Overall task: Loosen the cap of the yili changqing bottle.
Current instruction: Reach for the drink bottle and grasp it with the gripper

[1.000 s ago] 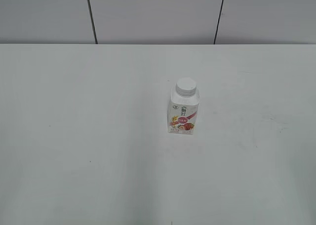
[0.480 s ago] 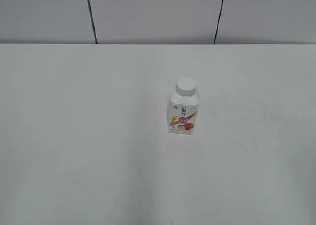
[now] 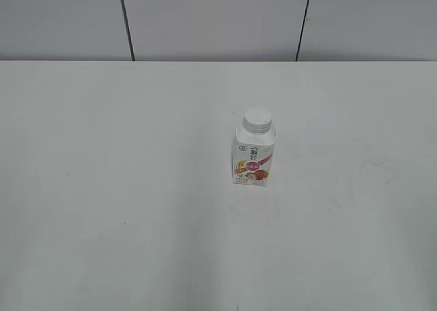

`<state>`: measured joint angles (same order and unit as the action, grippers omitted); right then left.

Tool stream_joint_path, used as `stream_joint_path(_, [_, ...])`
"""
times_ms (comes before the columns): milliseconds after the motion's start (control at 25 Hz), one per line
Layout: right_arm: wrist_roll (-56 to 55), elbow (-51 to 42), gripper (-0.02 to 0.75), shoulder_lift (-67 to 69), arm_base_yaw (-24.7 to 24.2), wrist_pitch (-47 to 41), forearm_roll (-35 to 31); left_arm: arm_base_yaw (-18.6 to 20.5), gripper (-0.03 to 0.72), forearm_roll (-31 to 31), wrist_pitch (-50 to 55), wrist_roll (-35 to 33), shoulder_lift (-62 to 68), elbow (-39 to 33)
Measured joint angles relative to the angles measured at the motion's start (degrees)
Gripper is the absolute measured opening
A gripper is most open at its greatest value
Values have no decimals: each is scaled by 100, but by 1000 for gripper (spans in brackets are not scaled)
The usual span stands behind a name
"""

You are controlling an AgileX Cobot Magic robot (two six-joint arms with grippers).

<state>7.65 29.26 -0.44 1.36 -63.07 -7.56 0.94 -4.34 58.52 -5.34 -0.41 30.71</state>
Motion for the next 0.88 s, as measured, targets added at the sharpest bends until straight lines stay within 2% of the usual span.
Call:
stream_joint_path(160, [0, 0, 493, 0, 0, 0, 0, 0, 257, -101, -621, 0, 5, 51])
stream_joint_path(360, [0, 0, 493, 0, 0, 0, 0, 0, 362, -39, -1243, 0, 413, 51])
stream_joint_path(440, [0, 0, 493, 0, 0, 0, 0, 0, 379, -33, -1556, 0, 699, 39])
stream_joint_path(880, [0, 0, 493, 0, 0, 0, 0, 0, 387, 121, -3824, -115, 2642, -40])
